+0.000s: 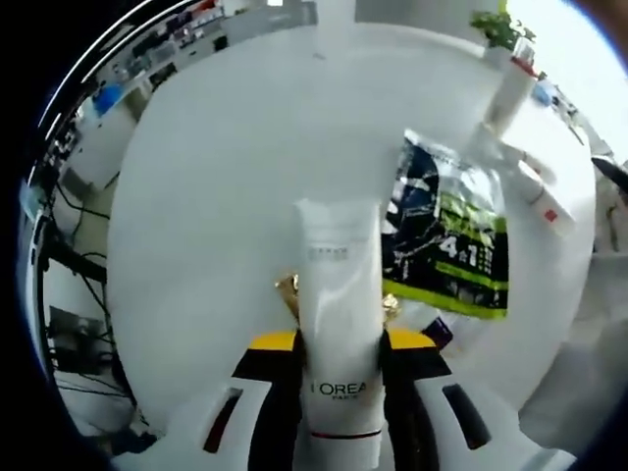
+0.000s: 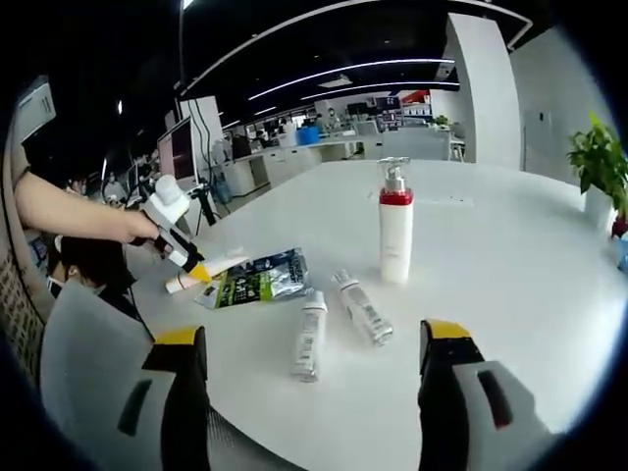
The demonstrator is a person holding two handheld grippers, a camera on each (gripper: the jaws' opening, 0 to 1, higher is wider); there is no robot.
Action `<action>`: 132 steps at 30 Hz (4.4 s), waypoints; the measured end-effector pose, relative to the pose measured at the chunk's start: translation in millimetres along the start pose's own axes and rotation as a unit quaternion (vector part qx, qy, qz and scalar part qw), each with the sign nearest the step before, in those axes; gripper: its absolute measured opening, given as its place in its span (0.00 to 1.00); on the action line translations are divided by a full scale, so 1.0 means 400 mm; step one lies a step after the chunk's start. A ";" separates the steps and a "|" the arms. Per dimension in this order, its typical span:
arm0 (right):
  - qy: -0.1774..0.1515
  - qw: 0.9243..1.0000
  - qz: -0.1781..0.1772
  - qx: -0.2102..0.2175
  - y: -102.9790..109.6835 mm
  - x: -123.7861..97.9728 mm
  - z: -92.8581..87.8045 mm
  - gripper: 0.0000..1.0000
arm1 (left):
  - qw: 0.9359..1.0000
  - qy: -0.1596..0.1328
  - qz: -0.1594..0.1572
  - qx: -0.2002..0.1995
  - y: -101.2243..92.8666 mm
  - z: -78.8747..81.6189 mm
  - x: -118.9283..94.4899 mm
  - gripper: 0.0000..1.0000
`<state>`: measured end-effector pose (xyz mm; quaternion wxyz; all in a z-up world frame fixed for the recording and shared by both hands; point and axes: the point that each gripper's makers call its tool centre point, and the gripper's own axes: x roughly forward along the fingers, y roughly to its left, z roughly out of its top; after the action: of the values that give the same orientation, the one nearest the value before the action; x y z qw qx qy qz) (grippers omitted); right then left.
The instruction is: Arrange the skincare products in the storage area until every visible bottle or jar stands upright without overlapping.
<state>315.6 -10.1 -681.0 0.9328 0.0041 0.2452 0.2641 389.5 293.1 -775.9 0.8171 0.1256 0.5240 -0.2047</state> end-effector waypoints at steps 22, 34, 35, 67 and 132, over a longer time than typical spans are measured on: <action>-0.019 0.999 0.031 0.011 0.050 0.007 0.028 0.88 | 0.993 -0.109 -0.027 -0.030 -0.078 0.087 -0.112 0.25; -0.053 0.997 0.060 -0.007 0.119 0.025 0.106 0.88 | 0.979 -0.193 -0.067 0.009 -0.233 0.194 -0.213 0.25; -0.055 0.997 0.062 -0.011 0.122 0.027 0.112 0.88 | 0.976 -0.204 -0.069 0.014 -0.245 0.204 -0.223 0.25; -0.155 0.962 0.150 0.168 0.189 0.011 0.317 0.41 | 0.923 -0.317 -0.139 0.171 -0.553 0.259 -0.380 0.26; -0.078 0.912 0.372 -0.153 0.205 -0.076 0.424 0.13 | 0.855 -0.321 -0.310 0.263 -0.671 0.373 -0.382 0.16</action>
<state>330.8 66.3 -506.8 0.7723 -0.0266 0.1090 0.6253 328.4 24.1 -572.3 0.7706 0.0940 0.1710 -0.6067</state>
